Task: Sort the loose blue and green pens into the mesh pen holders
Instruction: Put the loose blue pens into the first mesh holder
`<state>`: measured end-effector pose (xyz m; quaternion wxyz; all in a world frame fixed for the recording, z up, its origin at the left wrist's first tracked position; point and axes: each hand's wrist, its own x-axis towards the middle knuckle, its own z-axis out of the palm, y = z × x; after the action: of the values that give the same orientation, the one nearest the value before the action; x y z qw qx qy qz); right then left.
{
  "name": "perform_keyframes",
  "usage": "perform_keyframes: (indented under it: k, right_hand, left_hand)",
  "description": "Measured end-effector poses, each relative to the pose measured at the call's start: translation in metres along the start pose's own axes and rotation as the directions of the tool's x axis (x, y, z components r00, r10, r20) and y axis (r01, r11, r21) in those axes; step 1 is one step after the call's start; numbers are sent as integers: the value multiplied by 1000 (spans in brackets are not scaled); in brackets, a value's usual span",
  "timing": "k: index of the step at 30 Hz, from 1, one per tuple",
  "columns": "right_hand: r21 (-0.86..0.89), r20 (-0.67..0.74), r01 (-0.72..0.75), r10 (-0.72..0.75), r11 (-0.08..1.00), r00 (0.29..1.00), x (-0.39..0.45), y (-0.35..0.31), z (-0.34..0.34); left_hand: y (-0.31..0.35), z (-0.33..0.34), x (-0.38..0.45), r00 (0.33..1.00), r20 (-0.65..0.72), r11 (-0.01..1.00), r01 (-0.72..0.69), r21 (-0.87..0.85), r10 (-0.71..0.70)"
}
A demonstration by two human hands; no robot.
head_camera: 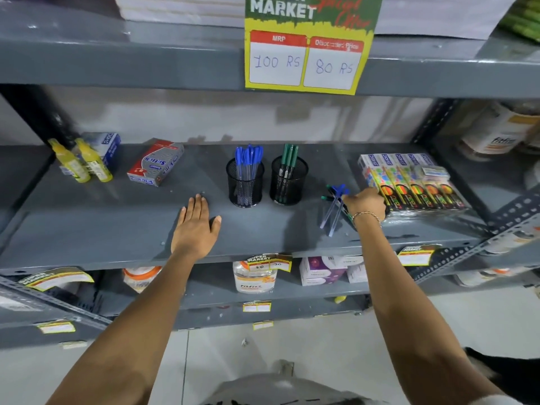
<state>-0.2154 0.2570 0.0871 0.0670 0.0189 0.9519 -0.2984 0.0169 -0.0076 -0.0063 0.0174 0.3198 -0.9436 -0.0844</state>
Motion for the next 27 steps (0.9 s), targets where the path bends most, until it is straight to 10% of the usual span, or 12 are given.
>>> perform_keyframes:
  k: [13,22,27]
  right_hand:
    - [153,-25,-22,26,988,999,2,-9,5]
    - [453,-296,474,-375,755,879,-28,-109,-8]
    - [432,-7,509,-562,744,827,-63,-139,47]
  left_hand:
    - [-3,1,0,999,-41,999,-1,-35,0]
    - [-2,-1,-1,1000,-21,999,5,-32,-6]
    - [-3,-2,0,1000,-1,1000,-4,-16,4]
